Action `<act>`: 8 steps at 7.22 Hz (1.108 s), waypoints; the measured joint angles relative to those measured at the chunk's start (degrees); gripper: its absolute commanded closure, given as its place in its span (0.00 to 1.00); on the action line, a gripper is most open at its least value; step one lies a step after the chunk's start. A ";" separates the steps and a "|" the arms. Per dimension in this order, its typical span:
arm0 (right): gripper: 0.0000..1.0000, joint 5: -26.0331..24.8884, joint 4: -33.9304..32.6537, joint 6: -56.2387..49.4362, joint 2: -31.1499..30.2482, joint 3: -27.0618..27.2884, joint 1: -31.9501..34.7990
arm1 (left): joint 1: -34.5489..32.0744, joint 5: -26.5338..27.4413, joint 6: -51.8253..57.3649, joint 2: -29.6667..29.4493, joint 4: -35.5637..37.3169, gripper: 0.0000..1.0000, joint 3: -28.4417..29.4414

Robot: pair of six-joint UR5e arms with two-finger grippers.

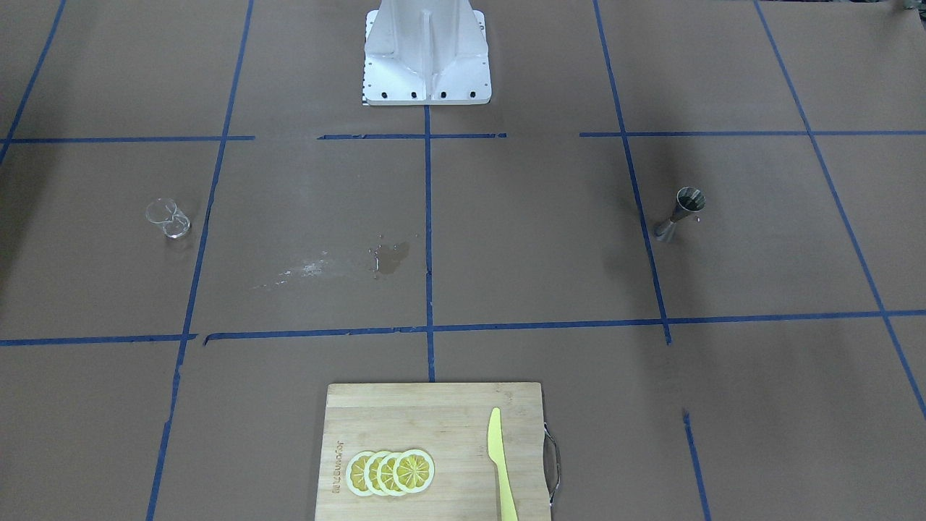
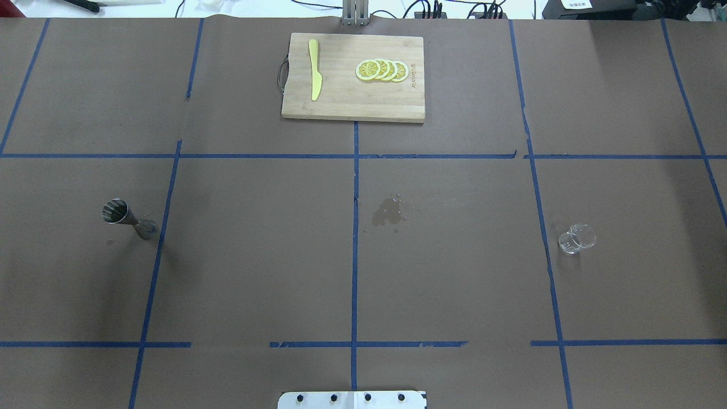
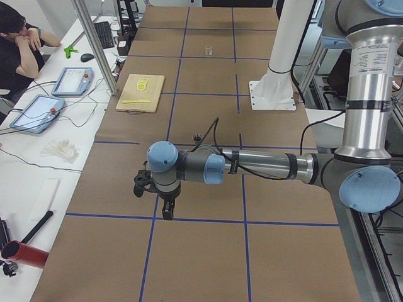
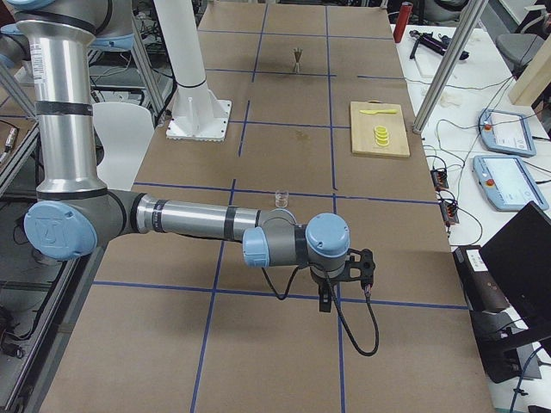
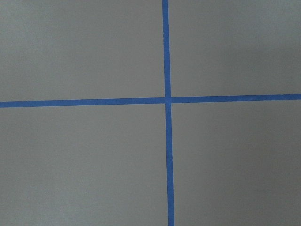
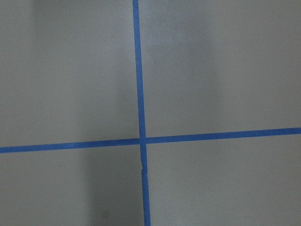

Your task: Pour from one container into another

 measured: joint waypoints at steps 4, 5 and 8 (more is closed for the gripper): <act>0.00 0.08 -3.05 -3.41 -0.31 -0.18 -1.61 | 0.00 0.01 0.01 0.01 0.07 0.00 -0.09; 0.00 0.08 -3.10 -3.91 -0.28 -0.31 -1.66 | 0.00 0.01 0.01 0.00 0.09 0.00 -0.09; 0.00 0.08 -3.05 -5.10 -0.20 -0.57 -1.69 | 0.00 -0.05 0.01 0.01 0.08 0.00 0.01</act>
